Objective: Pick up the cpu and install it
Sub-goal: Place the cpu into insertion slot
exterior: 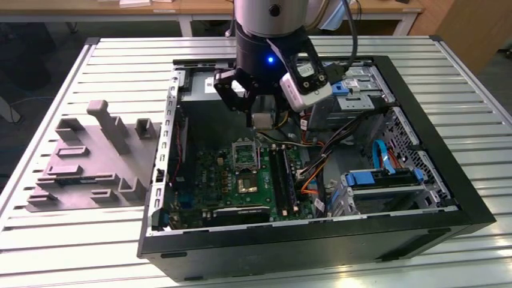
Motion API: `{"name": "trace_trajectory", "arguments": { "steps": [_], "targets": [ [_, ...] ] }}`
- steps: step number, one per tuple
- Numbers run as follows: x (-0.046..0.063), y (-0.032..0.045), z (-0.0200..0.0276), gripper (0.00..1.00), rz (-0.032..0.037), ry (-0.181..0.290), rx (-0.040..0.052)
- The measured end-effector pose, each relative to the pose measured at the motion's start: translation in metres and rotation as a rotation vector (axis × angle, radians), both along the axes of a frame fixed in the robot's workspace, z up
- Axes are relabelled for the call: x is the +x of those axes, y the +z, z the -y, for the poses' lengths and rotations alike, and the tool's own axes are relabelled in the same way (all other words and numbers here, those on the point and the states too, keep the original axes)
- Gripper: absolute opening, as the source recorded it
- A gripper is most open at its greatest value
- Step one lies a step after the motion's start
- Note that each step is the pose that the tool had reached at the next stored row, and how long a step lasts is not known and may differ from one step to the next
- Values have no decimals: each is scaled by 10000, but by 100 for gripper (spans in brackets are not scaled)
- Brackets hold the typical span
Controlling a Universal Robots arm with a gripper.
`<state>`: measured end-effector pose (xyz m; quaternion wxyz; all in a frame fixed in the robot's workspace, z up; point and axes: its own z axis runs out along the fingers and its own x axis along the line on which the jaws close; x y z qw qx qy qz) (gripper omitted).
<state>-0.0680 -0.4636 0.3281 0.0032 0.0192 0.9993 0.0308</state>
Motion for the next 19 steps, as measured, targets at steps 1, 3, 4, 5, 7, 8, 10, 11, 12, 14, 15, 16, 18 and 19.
{"name": "trace_trajectory", "arguments": {
  "steps": [1,3,4,5,7,8,10,11,12,14,15,16,18,19],
  "targets": [
    [-1,-12,13,47,1,2,1],
    [-1,-47,47,47,-15,12,2],
    [-6,-67,53,47,-47,40,3],
    [-6,-83,57,47,-75,113,0],
    [-7,-119,65,47,-123,264,2],
    [-7,-136,70,47,-145,331,2],
    [-13,-164,90,47,-149,389,2],
    [-21,-177,94,47,-149,409,3],
    [-38,-184,97,47,-148,422,1],
    [-81,-190,99,47,-122,432,-11],
    [-111,-193,99,47,-117,432,-19],
    [-139,-202,98,47,-113,433,-18],
    [-165,-239,98,47,-112,476,-19],
    [-169,-256,99,47,-113,522,-21]
  ]
}}
